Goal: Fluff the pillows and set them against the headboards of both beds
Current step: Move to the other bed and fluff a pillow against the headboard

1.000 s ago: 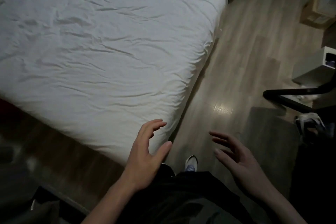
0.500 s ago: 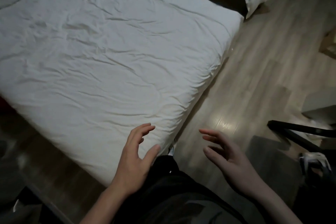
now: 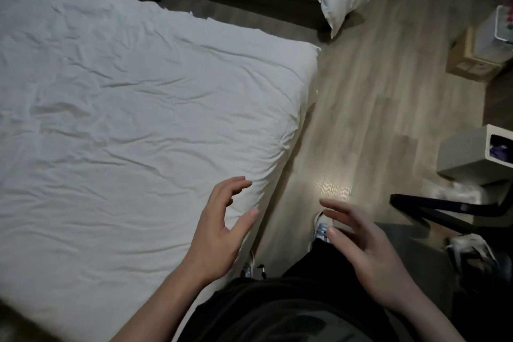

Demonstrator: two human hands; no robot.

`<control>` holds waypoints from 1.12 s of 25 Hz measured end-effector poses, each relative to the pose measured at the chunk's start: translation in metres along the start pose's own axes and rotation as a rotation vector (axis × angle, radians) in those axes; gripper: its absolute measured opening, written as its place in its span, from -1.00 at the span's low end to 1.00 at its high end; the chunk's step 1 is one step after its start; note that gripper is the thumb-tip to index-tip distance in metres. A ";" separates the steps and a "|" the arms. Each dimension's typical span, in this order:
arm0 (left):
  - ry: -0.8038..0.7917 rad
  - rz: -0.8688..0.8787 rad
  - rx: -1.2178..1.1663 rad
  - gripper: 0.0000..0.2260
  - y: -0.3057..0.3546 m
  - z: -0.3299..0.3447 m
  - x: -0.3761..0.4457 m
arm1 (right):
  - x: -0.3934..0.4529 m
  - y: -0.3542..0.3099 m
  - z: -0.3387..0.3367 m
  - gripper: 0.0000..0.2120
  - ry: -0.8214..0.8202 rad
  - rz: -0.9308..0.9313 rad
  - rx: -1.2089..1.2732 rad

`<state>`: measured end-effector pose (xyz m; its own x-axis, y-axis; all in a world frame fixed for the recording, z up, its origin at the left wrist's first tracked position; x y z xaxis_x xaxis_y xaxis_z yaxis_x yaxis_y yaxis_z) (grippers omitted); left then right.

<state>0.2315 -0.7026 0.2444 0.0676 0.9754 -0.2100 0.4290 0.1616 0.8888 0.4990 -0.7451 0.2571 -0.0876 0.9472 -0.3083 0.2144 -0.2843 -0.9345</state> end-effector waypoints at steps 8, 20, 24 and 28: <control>0.205 -0.074 -0.046 -0.59 0.091 0.109 0.085 | 0.138 -0.032 -0.164 -0.63 -0.186 -0.117 -0.007; 0.212 -0.071 -0.044 -0.58 0.172 0.190 0.308 | 0.317 -0.060 -0.318 -0.63 -0.155 -0.093 -0.028; 0.128 -0.022 -0.054 -0.60 0.204 0.211 0.430 | 0.385 -0.077 -0.375 -0.63 -0.047 -0.058 -0.058; 0.057 0.033 -0.051 -0.58 0.246 0.229 0.536 | 0.457 -0.099 -0.425 -0.63 0.026 -0.060 -0.027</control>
<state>0.5800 -0.1748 0.2575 0.0286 0.9870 -0.1581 0.3807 0.1355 0.9147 0.8513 -0.2209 0.2840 -0.0763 0.9661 -0.2466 0.2361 -0.2228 -0.9458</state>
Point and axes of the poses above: each hand's wrist, its own x-axis towards the middle knuckle, its own z-axis out of the palm, y = z × x, the point moved 2 cm from there along x, towards the middle knuckle, and after that the axes turned 5 degrees about -z, right-handed, at the moved point
